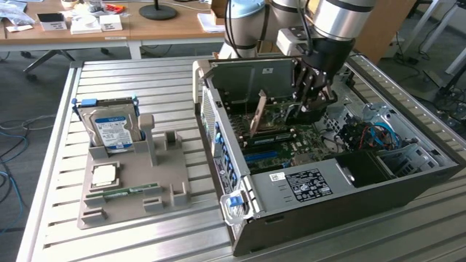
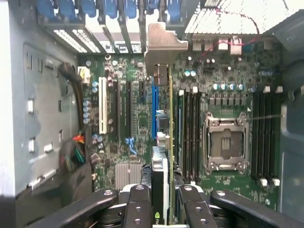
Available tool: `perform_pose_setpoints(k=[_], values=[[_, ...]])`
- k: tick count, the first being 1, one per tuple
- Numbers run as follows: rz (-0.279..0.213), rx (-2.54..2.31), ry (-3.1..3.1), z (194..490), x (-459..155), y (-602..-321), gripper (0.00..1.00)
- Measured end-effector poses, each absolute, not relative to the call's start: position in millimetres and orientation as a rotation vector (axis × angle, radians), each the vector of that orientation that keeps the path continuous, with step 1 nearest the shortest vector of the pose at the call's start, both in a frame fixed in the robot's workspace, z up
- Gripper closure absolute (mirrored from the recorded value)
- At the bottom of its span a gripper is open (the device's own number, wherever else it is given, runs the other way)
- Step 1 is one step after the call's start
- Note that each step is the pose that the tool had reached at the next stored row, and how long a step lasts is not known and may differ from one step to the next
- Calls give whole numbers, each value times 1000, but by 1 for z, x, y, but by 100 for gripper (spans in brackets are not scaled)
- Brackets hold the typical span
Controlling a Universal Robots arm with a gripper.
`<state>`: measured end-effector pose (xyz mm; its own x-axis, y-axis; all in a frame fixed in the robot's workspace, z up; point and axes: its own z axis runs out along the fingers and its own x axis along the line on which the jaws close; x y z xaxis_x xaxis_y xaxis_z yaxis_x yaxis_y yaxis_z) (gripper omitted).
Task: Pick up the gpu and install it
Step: 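Insert the gpu into the slot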
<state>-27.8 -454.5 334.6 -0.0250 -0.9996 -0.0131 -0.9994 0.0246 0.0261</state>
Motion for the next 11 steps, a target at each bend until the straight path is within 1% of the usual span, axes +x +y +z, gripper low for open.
perform_pose_setpoints(k=[11], values=[[-39, 2193, -2244, 328, -35, -455, 73]])
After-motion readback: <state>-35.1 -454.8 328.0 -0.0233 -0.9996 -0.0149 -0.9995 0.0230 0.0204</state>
